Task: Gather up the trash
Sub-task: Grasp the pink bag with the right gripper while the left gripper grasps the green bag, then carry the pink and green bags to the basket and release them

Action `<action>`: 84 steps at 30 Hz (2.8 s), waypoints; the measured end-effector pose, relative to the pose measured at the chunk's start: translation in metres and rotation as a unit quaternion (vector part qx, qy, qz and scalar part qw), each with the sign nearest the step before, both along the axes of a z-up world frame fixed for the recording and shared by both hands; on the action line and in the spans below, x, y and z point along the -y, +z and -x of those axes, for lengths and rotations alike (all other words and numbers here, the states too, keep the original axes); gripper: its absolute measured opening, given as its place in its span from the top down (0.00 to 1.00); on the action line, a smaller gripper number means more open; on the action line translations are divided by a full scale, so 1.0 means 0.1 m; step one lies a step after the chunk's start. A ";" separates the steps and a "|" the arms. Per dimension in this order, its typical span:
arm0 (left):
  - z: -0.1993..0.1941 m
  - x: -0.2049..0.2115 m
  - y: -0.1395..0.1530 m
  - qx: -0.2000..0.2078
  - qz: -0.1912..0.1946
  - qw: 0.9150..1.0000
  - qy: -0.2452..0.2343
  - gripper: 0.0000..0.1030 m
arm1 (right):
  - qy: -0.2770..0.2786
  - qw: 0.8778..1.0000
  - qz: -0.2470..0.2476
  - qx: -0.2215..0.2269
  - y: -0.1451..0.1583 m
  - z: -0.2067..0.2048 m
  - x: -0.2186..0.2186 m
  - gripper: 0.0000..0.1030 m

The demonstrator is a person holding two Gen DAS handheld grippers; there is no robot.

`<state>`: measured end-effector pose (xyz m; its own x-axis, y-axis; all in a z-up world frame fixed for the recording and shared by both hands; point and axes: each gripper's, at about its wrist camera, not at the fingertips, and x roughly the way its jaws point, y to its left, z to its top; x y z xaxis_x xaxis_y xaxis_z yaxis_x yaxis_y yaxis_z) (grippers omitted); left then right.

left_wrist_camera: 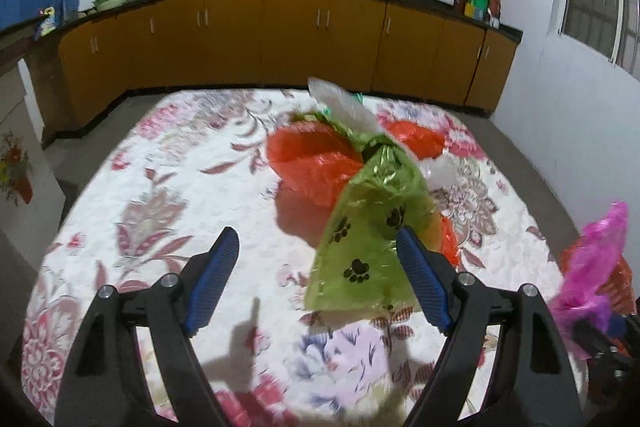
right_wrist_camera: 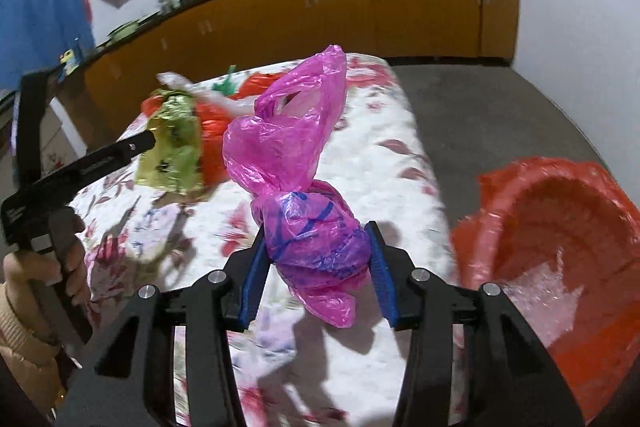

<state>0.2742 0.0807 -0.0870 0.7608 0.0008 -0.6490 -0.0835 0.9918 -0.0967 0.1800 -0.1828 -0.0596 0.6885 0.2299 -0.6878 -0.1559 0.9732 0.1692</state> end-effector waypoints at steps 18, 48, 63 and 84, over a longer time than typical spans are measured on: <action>0.29 0.05 0.21 0.024 0.004 0.997 -0.072 0.98 | -0.021 0.999 -0.002 0.026 0.16 0.16 0.18 0.54; 1.03 0.75 1.05 0.093 0.027 0.980 -0.172 0.98 | -0.108 0.991 0.002 0.074 0.64 0.75 0.82 0.54; 1.12 1.75 1.06 0.084 0.051 0.956 -0.277 0.98 | -0.181 0.981 0.002 0.074 0.70 0.92 1.32 0.54; 1.07 2.91 0.82 0.039 0.070 0.924 -0.373 0.98 | -0.252 0.966 -0.021 0.057 0.59 1.05 2.07 0.54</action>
<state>0.1671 -0.2099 -0.0049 0.5600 -0.6235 -0.5455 0.6322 0.7472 -0.2051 0.0745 -0.3893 -0.0006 0.7906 -0.1292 -0.5986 0.3169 0.9228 0.2193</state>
